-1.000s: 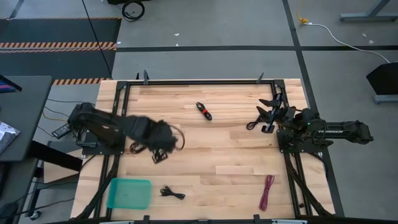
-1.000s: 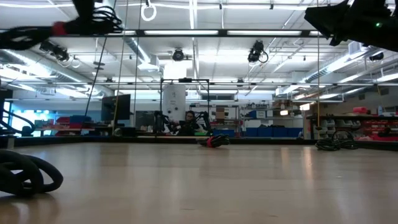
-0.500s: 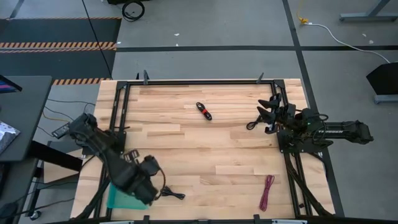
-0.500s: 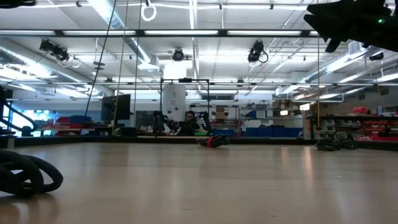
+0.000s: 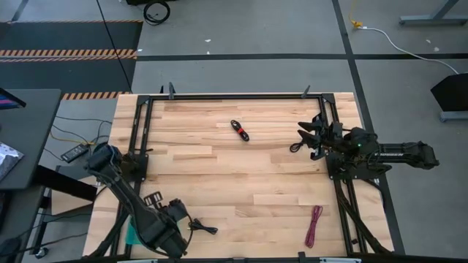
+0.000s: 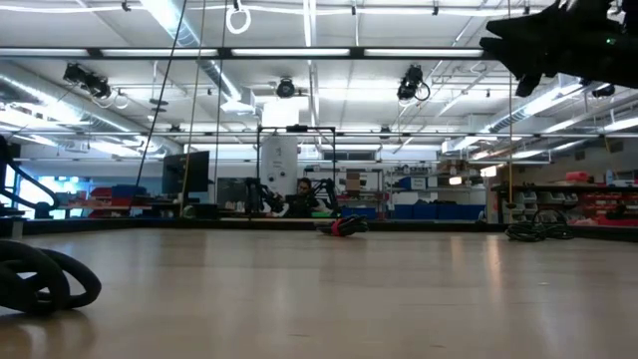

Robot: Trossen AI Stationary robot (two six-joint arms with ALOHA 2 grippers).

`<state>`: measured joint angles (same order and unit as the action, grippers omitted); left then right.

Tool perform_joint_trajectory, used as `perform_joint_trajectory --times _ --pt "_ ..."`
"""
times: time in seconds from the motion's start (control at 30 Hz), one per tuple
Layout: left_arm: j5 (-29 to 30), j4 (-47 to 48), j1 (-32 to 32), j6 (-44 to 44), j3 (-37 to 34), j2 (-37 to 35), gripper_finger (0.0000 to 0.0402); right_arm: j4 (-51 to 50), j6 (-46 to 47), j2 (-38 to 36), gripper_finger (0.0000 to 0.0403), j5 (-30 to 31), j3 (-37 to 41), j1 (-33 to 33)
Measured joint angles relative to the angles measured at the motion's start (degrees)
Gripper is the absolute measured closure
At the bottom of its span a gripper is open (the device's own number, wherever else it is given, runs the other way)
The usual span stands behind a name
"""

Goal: Pick and place USB-C Cables
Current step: Put the black charger cable into the green bin

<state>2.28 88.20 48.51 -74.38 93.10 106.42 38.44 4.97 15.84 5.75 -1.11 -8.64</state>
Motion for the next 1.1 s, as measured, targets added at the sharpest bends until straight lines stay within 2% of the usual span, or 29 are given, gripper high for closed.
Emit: perform_joint_trajectory --times 0.23,0.33,0.5,0.63,0.73,0.83,1.1 --pt "-1.6 -0.7 1.4 1.4 -0.1 3.4 0.0383 -4.3 1.4 0.0 0.0248 -0.1 0.0 0.0" --pt "-4.0 -0.1 2.3 3.4 -0.1 5.3 0.0383 -5.2 2.6 0.0 0.0248 -1.1 0.0 0.0" --pt "-4.3 -0.5 3.3 4.6 -0.3 7.5 0.0383 -5.7 3.0 0.0 0.0248 -3.1 0.0 0.0" --pt "-4.0 -5.2 3.2 4.5 -2.8 7.6 0.0380 -5.7 3.0 0.0 0.0248 -4.7 0.0 0.0" --pt "-3.1 -7.9 3.0 4.1 -5.1 7.6 0.0353 -5.7 3.1 0.0 0.0248 -5.9 0.0 0.0" --pt "-3.0 -6.5 3.0 1.5 -6.5 7.6 0.0310 -5.7 3.1 0.0 0.0248 -6.0 0.0 0.0" --pt "-5.2 -3.4 2.4 1.5 -5.9 7.1 0.0211 -5.8 3.1 0.0 0.0248 -6.2 0.0 0.0"
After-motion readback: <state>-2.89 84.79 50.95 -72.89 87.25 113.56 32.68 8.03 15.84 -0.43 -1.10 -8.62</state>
